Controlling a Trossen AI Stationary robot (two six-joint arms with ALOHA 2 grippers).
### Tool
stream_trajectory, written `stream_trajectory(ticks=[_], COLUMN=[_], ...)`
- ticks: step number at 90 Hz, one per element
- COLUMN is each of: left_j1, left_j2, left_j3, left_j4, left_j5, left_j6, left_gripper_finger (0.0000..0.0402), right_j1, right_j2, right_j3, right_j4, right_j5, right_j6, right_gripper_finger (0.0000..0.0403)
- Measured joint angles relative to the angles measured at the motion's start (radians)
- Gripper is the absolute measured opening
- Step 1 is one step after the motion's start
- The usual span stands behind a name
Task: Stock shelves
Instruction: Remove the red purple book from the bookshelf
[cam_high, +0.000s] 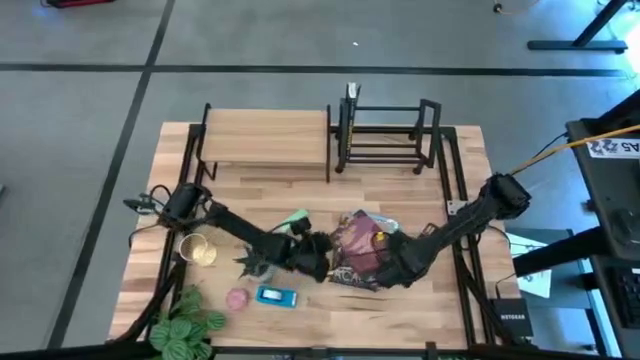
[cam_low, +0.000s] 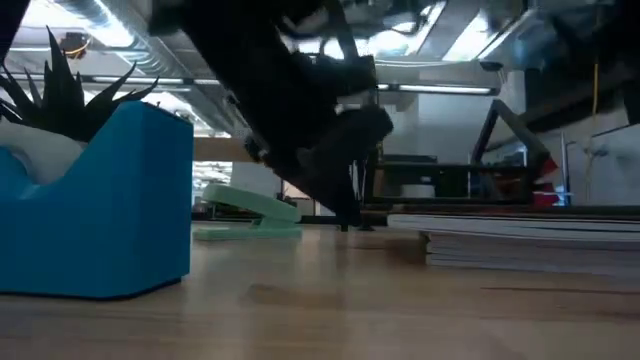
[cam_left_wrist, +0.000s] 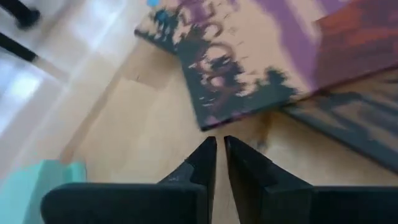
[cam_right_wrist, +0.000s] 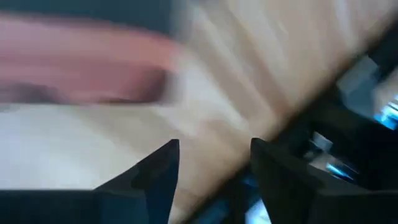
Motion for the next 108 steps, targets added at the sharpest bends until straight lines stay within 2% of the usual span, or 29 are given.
stream_trajectory(ticks=[10,21,35,45,56,71,86,95,108], left_j1=[0.03,0.064,0.094,0.114,0.126,0.109,0.087,0.077,0.076], left_j2=[0.019,0.065,0.087,0.092,0.097,0.092,0.089,0.088,0.092], left_j3=[0.001,0.003,0.002,0.001,-0.001,-0.001,0.001,0.002,0.003], left_j4=[0.004,0.042,0.14,0.229,0.285,0.219,0.163,0.145,0.14], left_j5=[0.057,0.101,0.089,0.073,0.071,-0.002,-0.003,0.019,0.093], left_j6=[-0.009,0.004,0.042,0.09,0.131,0.134,0.076,0.034,-0.012], left_gripper_finger=[0.0021,0.0021,0.0021,0.0021,0.0021,0.0021,0.0021,0.0021,0.0021], right_j1=[-0.002,-0.003,0.0,0.013,0.038,0.101,0.125,0.103,0.06], right_j2=[-0.005,-0.006,-0.005,-0.005,-0.005,-0.009,-0.01,-0.009,-0.009], right_j3=[-0.096,-0.136,-0.141,-0.111,-0.048,0.05,0.029,-0.048,-0.14], right_j4=[0.019,0.172,0.413,0.509,0.507,0.396,0.179,0.224,0.401], right_j5=[0.003,0.025,0.032,0.024,0.024,0.031,0.078,0.088,0.112], right_j6=[-0.005,-0.081,-0.208,-0.275,-0.342,-0.364,-0.243,-0.203,-0.21], right_gripper_finger=[0.0152,0.0146,0.0145,0.0145,0.0145,0.0145,0.0145,0.0145,0.0145])
